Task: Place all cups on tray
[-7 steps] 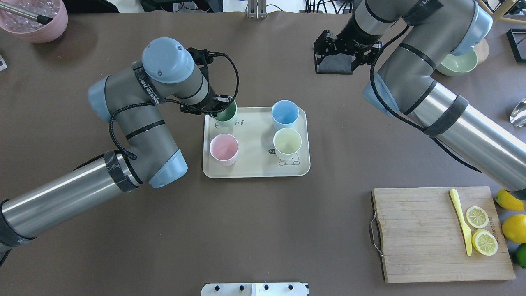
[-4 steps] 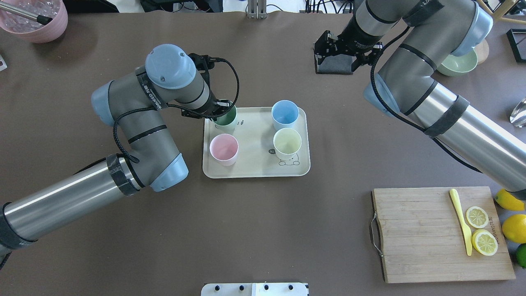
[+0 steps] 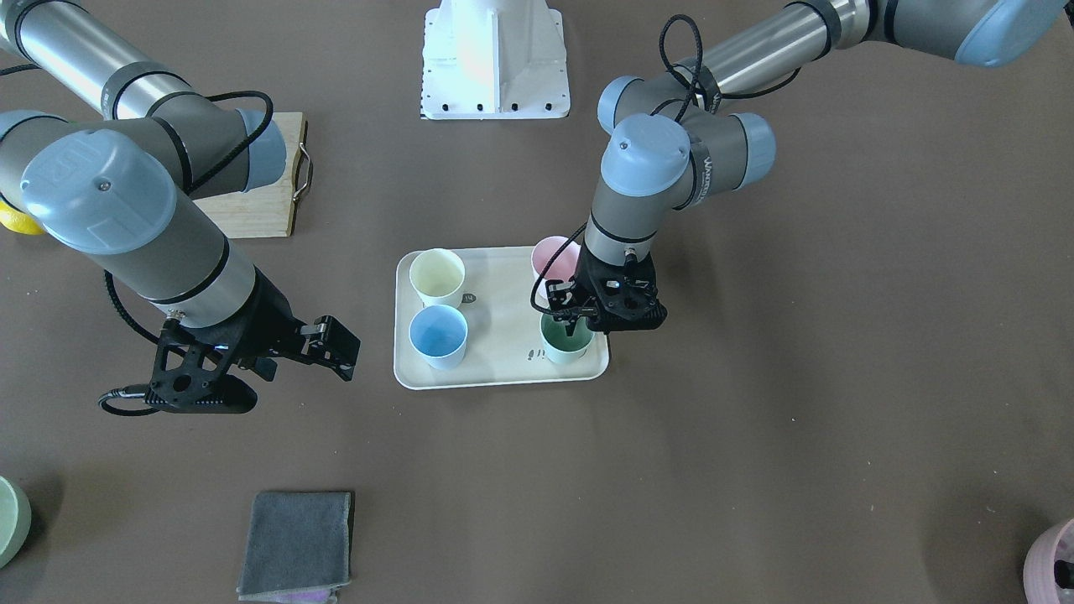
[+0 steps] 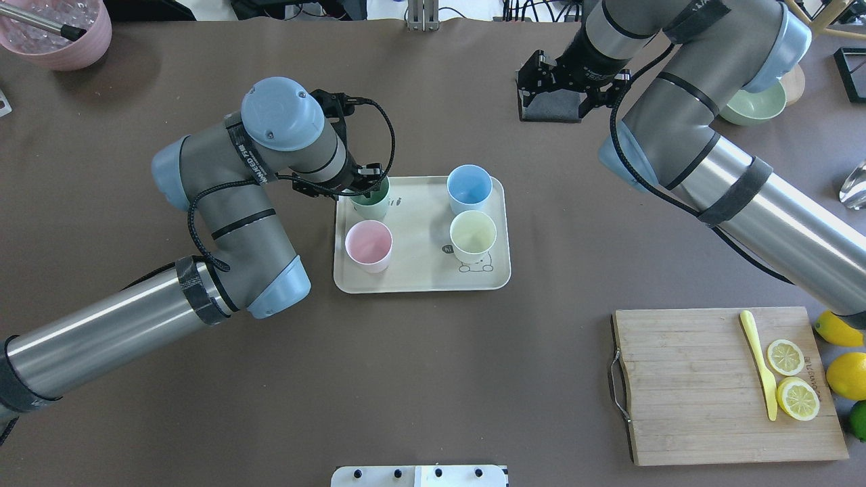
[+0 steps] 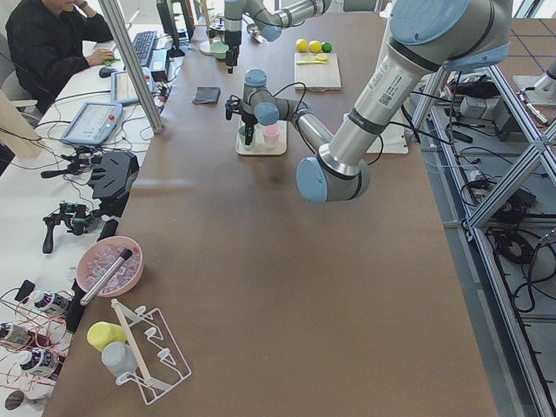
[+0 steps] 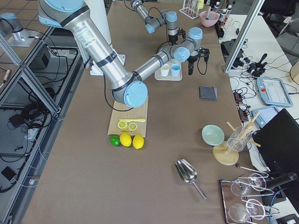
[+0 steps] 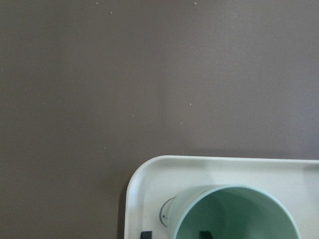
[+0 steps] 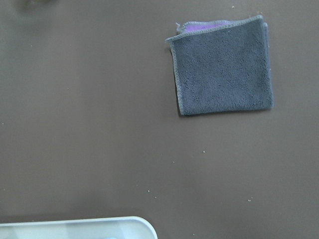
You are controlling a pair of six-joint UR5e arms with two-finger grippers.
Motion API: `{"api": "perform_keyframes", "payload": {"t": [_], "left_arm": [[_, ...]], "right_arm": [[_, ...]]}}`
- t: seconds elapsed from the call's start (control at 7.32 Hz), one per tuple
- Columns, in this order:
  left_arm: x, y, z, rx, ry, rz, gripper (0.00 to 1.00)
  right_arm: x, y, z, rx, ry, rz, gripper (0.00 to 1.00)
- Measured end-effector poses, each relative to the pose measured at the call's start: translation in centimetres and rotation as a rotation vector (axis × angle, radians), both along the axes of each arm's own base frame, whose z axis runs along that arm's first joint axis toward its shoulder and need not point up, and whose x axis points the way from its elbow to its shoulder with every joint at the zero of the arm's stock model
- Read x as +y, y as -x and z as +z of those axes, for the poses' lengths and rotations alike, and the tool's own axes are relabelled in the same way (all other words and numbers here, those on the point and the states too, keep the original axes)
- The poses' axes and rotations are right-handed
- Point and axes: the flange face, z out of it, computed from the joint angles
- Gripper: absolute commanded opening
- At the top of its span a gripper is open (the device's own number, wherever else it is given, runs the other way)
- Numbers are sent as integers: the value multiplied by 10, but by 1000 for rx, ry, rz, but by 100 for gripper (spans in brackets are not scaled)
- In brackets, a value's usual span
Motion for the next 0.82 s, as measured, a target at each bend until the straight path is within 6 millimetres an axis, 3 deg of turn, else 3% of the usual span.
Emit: {"api": "perform_keyframes", "payload": {"t": [0.14,0.41,0.68,0.82], "left_arm": [[-10,17,-8,10,-19,-16,98],[-51,82,-8,-12,-105,-14,98],[-86,190,23,-41,-207,42,98],[-96,249,49,-93,-309,99,98]], "right_arm": [[-2,-4,2,2,6,3,100],[-6,-27,14,20,22,12,100],[3,-73,42,92,-13,-45,100],[10,-106,69,134,-36,-86,100]]}}
